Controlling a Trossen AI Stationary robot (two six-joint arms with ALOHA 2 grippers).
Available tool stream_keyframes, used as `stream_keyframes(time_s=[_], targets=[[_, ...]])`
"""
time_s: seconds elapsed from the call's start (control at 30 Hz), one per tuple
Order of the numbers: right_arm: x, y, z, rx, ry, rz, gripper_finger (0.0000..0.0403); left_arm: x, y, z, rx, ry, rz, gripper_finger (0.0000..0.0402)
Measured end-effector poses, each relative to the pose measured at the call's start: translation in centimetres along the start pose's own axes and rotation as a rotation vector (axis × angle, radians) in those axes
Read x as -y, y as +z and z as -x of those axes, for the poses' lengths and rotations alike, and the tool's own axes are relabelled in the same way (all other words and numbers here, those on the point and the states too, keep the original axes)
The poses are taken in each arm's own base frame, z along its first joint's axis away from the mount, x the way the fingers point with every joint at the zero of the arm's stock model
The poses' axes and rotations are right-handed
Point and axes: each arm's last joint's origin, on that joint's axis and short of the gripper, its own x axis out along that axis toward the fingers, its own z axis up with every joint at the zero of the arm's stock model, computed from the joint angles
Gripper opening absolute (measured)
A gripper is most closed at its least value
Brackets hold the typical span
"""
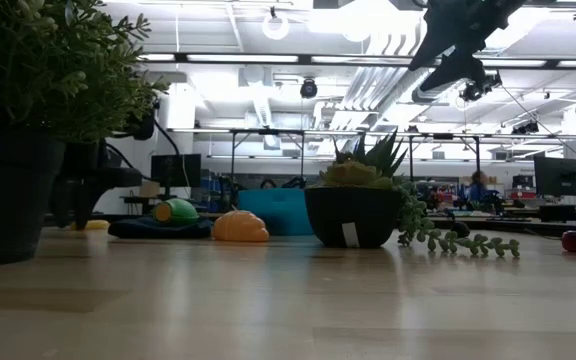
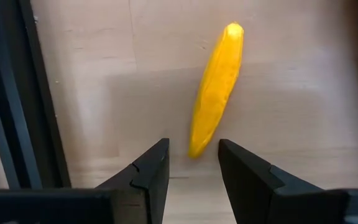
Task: Pick and placing Produce into tupperware
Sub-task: Put the yellow corn into the blue bin
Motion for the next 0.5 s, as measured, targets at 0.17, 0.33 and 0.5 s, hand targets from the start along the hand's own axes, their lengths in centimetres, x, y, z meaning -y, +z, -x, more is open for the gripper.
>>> stream_keyframes(time_s=[0.17, 0.33, 0.5], targets=[[0.00, 0.00, -0.01, 0.000, 0.000, 0.000, 0.0256, 0.05, 0.06, -0.02, 0.008, -0.005, -0.038, 0.0131], [0.00, 0.01, -0.01, 0.000, 0.000, 0.000, 0.0256, 0.15, 0.16, -0.05, 0.019, -0.013, -0.085, 0.0131], [0.00, 0.01, -0.01, 0.000, 0.000, -0.003, 0.0256, 0.24, 0.27, -0.04, 0.031, -0.022, -0.125, 0.0131]])
